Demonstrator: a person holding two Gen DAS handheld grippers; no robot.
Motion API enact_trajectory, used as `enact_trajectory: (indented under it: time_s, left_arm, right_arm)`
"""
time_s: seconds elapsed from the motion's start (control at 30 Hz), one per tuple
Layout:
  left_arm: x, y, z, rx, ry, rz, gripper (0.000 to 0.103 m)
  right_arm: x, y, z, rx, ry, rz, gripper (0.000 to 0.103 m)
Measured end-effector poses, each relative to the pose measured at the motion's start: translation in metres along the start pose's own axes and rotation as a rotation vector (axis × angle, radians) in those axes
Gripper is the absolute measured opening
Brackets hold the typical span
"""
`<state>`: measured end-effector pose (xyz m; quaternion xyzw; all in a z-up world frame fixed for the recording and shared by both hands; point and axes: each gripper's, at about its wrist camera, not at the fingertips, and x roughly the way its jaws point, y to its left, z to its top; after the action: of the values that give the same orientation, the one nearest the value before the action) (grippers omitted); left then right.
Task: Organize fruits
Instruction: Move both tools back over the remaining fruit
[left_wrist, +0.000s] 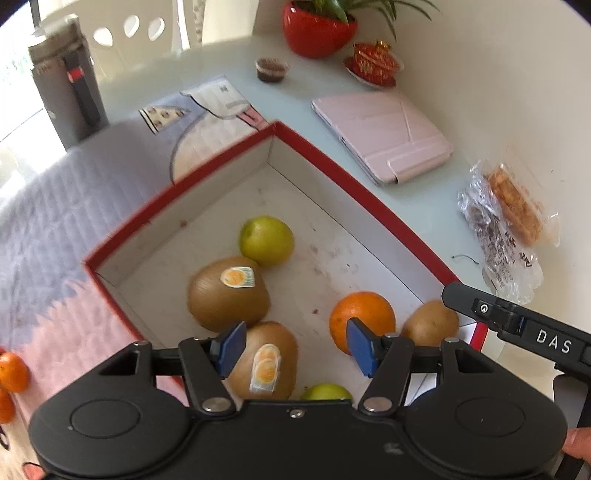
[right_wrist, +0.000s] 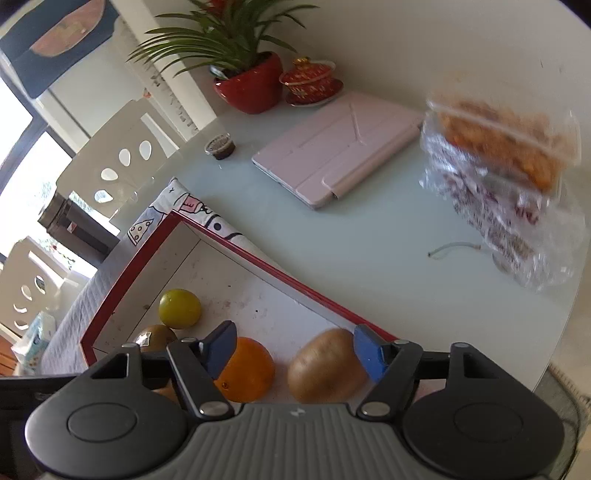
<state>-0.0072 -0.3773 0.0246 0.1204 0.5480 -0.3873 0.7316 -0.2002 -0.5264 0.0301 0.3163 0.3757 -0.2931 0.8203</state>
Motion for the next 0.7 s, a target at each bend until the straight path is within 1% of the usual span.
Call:
enact_trajectory:
  time_s: [0.13, 0.27, 0.43, 0.7]
  left_arm:
    - [-0.015, 0.014, 0.0, -0.013, -0.034, 0.023, 0.072]
    - [-0.03, 0.034, -0.003, -0.053, -0.055, 0.035, 0.072]
    - [-0.048, 0.065, -0.01, -0.118, -0.085, 0.066, 0.072]
    - [-0.075, 0.123, -0.036, -0.244, -0.125, 0.125, 0.071]
  right_arm:
    - [-0.001, 0.012, 0.003, -0.014, -0.007, 0.021, 0.075]
    - [-0.001, 0.034, 0.005, -0.057, -0.011, 0.037, 0.075]
    - [0.001, 0.067, 0.005, -0.118, -0.005, 0.071, 0.076]
    - [0.012, 0.125, -0.002, -0.219, 0.03, 0.128, 0.076]
